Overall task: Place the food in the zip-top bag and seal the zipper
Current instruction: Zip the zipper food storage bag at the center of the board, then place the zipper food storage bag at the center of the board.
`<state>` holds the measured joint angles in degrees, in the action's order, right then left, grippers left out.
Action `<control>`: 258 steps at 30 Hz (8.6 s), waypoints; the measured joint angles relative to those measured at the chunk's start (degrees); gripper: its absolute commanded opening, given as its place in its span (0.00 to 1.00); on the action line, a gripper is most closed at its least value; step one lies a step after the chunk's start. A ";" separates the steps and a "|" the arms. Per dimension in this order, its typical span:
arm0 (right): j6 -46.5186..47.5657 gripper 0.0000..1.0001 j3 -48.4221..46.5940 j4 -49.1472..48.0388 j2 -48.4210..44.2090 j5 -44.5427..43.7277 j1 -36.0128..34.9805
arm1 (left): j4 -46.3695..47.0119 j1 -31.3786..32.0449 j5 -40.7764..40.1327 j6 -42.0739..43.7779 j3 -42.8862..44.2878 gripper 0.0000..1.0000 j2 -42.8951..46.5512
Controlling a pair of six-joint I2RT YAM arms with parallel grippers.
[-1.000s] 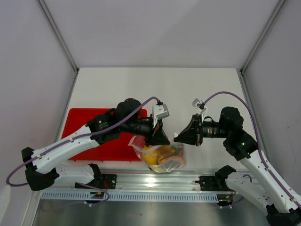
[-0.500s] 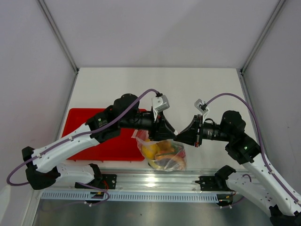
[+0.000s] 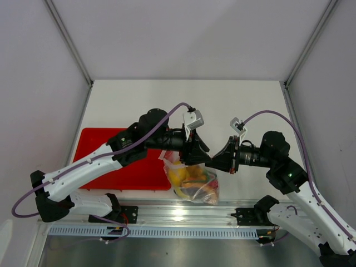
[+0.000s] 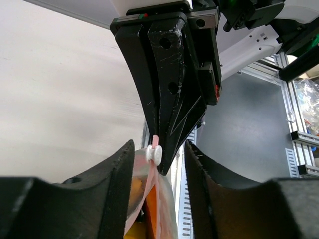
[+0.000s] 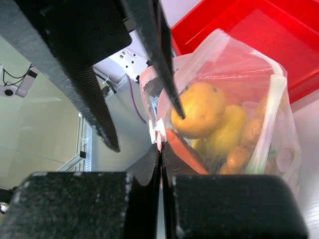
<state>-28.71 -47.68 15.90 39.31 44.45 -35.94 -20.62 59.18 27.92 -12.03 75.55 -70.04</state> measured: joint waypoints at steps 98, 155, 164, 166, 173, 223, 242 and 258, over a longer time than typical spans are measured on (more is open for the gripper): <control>14.19 0.48 -13.20 14.10 8.26 12.07 5.29 | -4.00 -3.54 7.43 -1.44 -9.31 0.01 7.65; 11.78 0.00 -10.29 12.63 8.72 0.20 -1.29 | -5.92 -3.54 5.99 -1.36 -6.14 0.01 5.40; 10.10 0.00 -10.32 15.56 5.92 -13.31 -1.29 | -10.88 -3.54 -0.22 0.48 -3.50 0.01 4.81; 10.05 0.00 -10.32 16.55 5.60 -14.78 -0.92 | -12.17 -3.56 -1.05 1.01 -3.41 0.01 4.92; 10.12 0.00 -10.32 19.12 4.09 -18.53 0.02 | -16.37 -3.56 -2.95 2.12 -3.41 0.01 7.06; 12.35 0.00 -17.68 28.52 4.63 -35.65 1.97 | -27.91 -3.72 -17.35 1.68 2.23 0.98 12.35; 13.84 0.00 -10.62 20.11 14.38 -44.72 12.20 | -11.91 -3.89 -32.33 1.05 2.47 1.00 13.33; 12.22 0.47 0.66 5.18 28.13 -46.84 26.84 | -9.49 -3.93 -26.58 -4.63 -17.90 0.99 31.76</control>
<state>-16.49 -47.03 21.08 67.44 -2.39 -9.10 -30.11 55.24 1.34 -16.67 57.65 -38.28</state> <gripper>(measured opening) 0.222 0.994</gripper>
